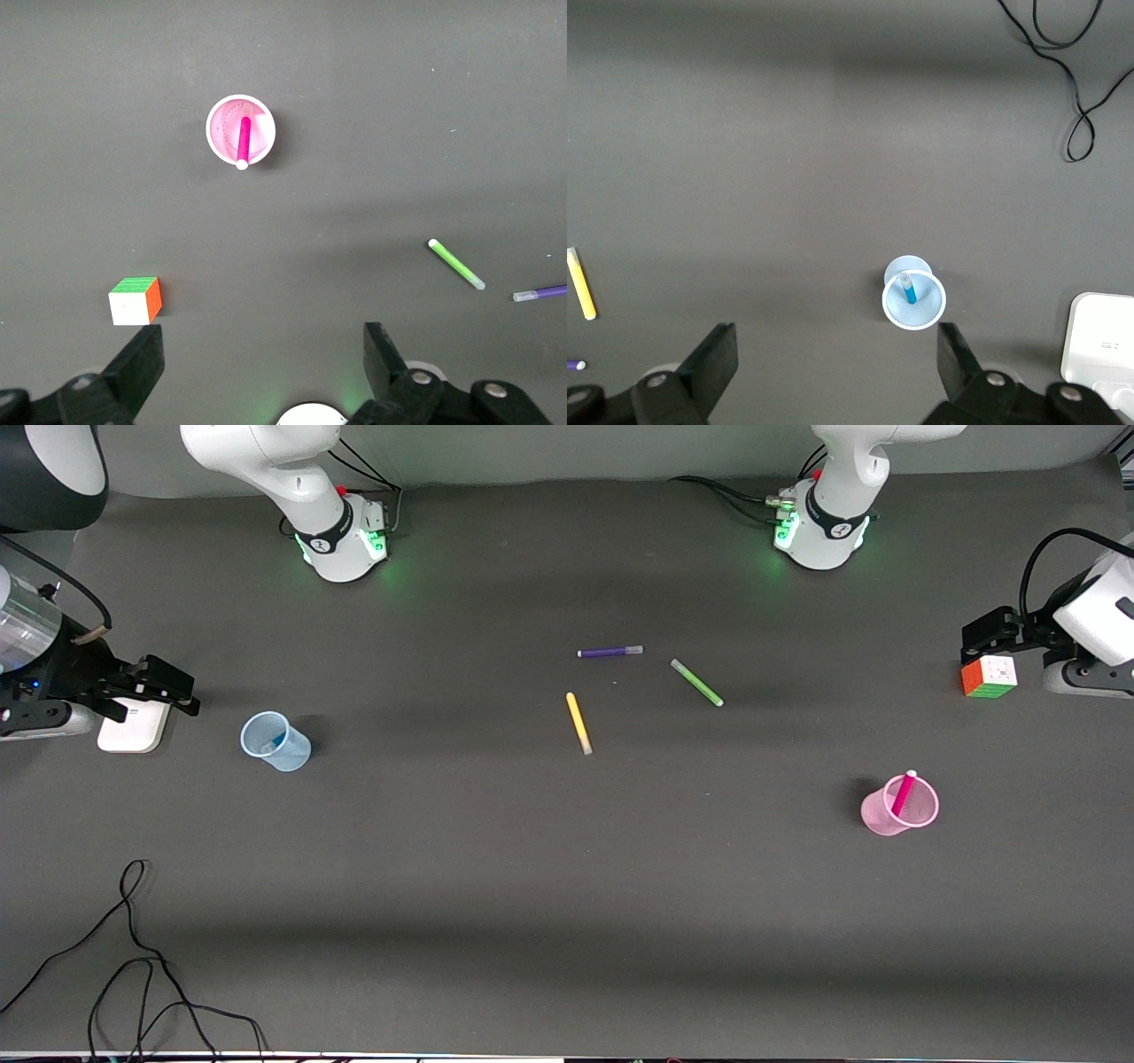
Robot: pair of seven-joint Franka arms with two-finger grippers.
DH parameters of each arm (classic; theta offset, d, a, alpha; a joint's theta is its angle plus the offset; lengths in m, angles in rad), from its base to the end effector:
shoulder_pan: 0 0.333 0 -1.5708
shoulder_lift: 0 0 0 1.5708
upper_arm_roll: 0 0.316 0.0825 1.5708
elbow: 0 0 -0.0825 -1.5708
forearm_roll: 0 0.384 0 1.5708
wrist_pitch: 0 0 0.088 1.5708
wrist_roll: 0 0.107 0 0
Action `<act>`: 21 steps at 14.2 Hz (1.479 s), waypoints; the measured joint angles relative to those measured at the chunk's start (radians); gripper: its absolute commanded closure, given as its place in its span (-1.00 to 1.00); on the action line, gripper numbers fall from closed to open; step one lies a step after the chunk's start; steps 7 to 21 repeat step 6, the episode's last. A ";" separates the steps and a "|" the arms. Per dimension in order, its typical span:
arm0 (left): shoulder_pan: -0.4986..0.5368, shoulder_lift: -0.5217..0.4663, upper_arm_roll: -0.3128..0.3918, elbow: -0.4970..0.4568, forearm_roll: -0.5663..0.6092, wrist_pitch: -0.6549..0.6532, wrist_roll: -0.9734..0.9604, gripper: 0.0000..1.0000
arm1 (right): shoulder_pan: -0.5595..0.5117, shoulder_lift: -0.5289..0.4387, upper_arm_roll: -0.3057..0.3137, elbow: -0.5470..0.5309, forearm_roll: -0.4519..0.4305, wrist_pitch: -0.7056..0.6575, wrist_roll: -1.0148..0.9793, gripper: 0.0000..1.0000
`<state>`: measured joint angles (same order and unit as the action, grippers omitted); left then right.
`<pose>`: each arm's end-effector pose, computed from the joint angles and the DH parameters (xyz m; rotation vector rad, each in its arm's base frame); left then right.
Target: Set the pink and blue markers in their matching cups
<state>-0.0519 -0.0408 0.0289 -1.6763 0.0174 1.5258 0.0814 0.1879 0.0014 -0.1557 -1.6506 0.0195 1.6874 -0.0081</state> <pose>0.5337 -0.0101 0.5936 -3.1196 0.1634 0.1722 0.5637 0.0201 0.5962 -3.1209 -0.0599 -0.0549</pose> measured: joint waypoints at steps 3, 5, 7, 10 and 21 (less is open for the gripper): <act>0.000 0.000 0.000 0.000 0.000 0.000 0.000 -0.99 | 0.000 0.000 0.000 0.005 0.000 -0.001 0.014 -0.99; 0.000 0.000 0.000 0.000 0.000 -0.001 0.000 -0.99 | 0.000 0.000 0.000 0.005 0.000 -0.003 0.030 -0.99; 0.000 0.000 0.000 0.000 0.000 -0.001 0.000 -0.99 | 0.000 0.000 0.000 0.005 0.000 -0.005 0.035 -0.99; 0.000 0.000 0.000 0.000 0.000 -0.001 0.000 -0.99 | 0.000 0.000 0.000 0.005 0.000 -0.005 0.035 -0.99; 0.000 0.000 0.000 0.000 0.000 -0.001 0.000 -0.99 | 0.000 0.000 0.000 0.005 0.000 -0.005 0.035 -0.99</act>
